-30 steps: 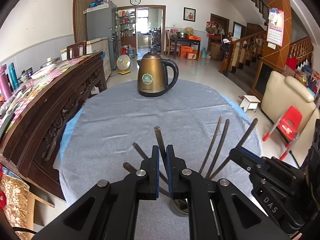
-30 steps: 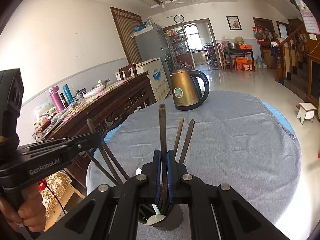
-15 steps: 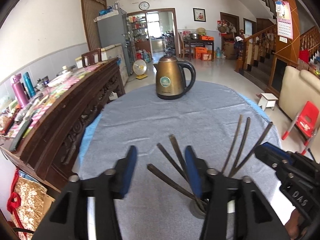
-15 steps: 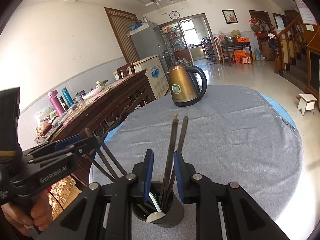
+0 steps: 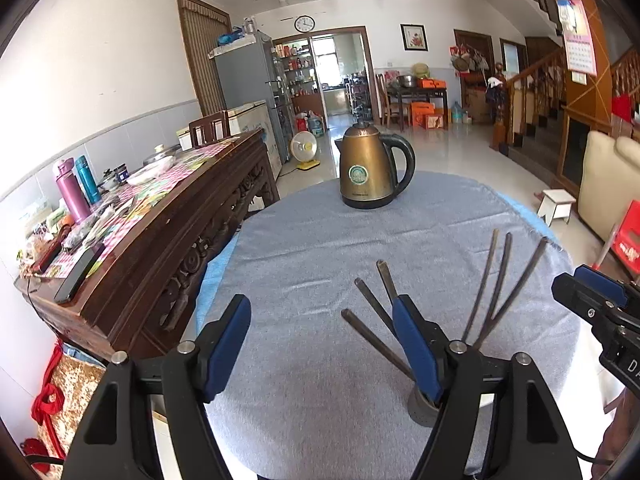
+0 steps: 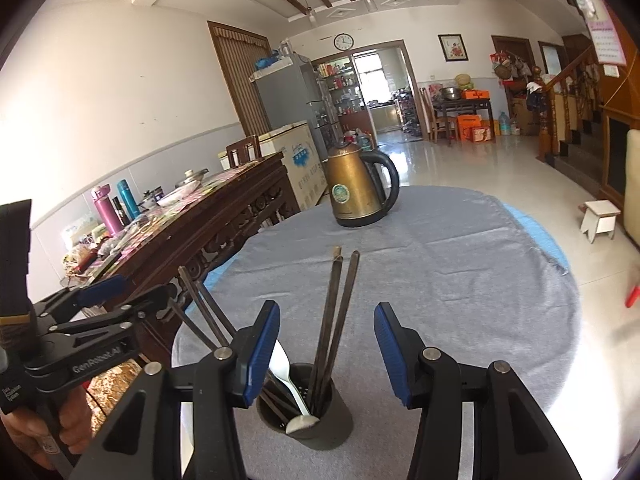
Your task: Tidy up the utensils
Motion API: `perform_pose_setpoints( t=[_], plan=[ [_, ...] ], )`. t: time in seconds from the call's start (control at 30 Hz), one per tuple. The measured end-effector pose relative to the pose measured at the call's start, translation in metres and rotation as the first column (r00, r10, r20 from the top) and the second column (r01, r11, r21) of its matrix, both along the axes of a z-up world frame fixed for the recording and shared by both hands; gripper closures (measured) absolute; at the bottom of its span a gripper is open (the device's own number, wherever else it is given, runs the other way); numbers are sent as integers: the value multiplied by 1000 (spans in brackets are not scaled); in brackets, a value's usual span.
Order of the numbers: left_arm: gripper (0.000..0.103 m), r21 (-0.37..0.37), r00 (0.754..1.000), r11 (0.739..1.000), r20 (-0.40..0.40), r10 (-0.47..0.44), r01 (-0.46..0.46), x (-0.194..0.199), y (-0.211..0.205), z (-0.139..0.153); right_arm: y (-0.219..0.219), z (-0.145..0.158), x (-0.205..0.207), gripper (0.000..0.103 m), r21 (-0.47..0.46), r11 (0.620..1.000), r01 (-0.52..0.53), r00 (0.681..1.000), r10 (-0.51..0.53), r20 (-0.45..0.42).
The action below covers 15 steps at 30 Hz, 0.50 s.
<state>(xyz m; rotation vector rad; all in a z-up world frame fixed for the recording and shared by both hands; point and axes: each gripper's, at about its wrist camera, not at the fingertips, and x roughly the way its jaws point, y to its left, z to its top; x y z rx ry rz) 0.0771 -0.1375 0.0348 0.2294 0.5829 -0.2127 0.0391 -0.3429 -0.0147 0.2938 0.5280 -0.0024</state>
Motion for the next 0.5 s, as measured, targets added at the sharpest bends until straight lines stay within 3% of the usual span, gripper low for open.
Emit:
perform_pose_setpoints(
  t=[0.23, 0.33, 0.5],
  plan=[
    [6, 44, 995, 998, 89, 43, -47, -34, 10, 10, 12, 18, -37, 44, -63, 998, 32, 999, -31, 6],
    [5, 68, 994, 997, 108, 34, -41, -45, 13, 8, 17, 19, -49, 44, -83, 996, 39, 999, -39, -3],
    [5, 60, 997, 997, 71, 40, -44, -52, 21, 2, 20, 14, -63, 44, -68, 996, 60, 998, -62, -25]
  ],
)
